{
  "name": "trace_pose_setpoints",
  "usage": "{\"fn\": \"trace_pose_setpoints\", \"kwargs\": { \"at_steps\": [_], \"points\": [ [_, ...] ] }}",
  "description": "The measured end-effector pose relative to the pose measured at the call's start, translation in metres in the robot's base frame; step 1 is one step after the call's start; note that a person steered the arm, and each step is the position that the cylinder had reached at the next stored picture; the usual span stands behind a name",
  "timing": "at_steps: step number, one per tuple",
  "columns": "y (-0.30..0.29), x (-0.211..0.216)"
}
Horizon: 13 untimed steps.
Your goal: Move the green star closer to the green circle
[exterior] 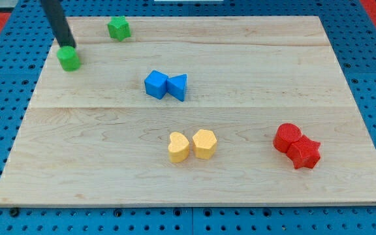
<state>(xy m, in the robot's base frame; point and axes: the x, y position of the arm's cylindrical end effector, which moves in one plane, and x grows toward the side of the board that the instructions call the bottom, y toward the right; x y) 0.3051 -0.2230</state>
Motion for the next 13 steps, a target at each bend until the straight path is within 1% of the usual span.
{"fn": "trace_pose_setpoints", "kwargs": {
  "at_steps": [1,2,3,4,5,6,7,8,9,10,11,12,13],
  "points": [
    [0.012,0.008],
    [0.002,0.029],
    [0.012,0.057],
    [0.040,0.035],
    [0.096,-0.017],
    [0.112,-0.073],
    [0.111,-0.107],
    [0.091,-0.112],
    [0.070,-0.080],
    [0.057,-0.029],
    [0.058,-0.010],
    [0.046,-0.032],
    [0.028,0.004]
  ]
}}
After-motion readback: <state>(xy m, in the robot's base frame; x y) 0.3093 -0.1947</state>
